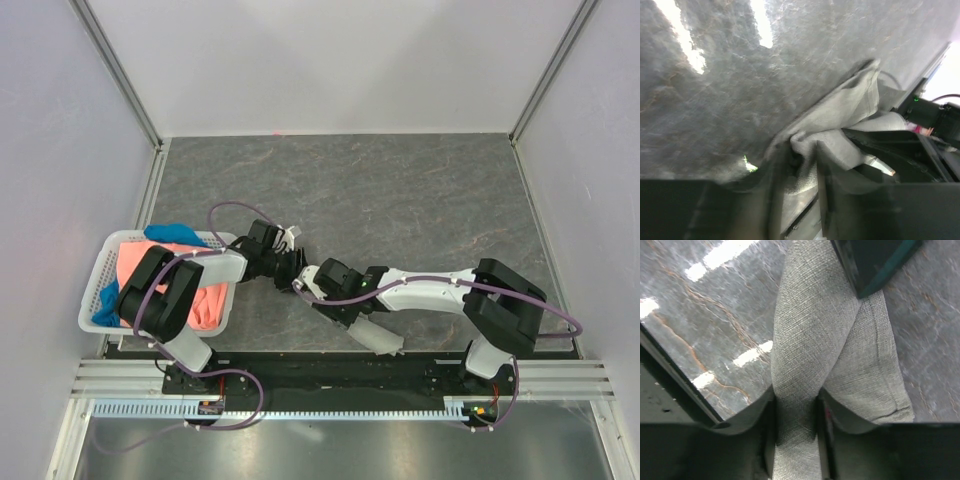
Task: Fold the napkin, place the utensils inside, and roll it up
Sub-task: Roll the napkin with the utensil
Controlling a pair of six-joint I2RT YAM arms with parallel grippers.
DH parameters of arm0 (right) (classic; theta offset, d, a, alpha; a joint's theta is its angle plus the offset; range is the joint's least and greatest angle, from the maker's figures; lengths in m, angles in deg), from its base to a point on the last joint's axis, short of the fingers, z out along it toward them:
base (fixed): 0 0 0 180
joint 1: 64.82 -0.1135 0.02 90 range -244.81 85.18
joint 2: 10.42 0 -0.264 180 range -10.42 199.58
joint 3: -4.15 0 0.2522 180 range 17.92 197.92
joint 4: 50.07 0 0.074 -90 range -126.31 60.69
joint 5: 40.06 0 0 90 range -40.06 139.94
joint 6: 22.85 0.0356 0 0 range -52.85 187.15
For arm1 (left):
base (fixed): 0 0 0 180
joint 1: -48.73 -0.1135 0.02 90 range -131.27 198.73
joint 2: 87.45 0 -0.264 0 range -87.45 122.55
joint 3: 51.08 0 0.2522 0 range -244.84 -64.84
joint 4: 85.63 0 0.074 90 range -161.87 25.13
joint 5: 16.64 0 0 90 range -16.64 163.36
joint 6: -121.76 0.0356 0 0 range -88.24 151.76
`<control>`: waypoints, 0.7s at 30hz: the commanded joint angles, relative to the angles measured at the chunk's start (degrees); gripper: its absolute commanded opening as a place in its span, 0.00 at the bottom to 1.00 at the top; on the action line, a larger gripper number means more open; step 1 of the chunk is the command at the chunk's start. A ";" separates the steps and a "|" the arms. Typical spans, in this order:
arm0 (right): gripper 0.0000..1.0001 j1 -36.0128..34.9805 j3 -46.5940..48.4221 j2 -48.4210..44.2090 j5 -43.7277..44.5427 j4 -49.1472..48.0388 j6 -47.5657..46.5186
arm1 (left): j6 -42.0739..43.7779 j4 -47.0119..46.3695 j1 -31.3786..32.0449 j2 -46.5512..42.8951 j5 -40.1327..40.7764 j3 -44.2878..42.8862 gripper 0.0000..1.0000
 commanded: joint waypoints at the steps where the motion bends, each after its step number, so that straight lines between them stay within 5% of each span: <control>1: 0.35 2.22 -0.76 2.27 -10.10 -0.57 1.11 | 2.12 1.01 0.17 -3.55 3.12 0.38 0.51; 4: 0.31 4.68 -1.90 2.54 -16.33 -1.88 1.12 | 2.38 0.74 0.17 -7.41 5.41 1.78 0.59; 21: 0.31 16.63 -2.52 10.26 -39.56 -4.17 -0.56 | 0.54 -7.08 0.17 -19.29 7.88 12.86 0.60</control>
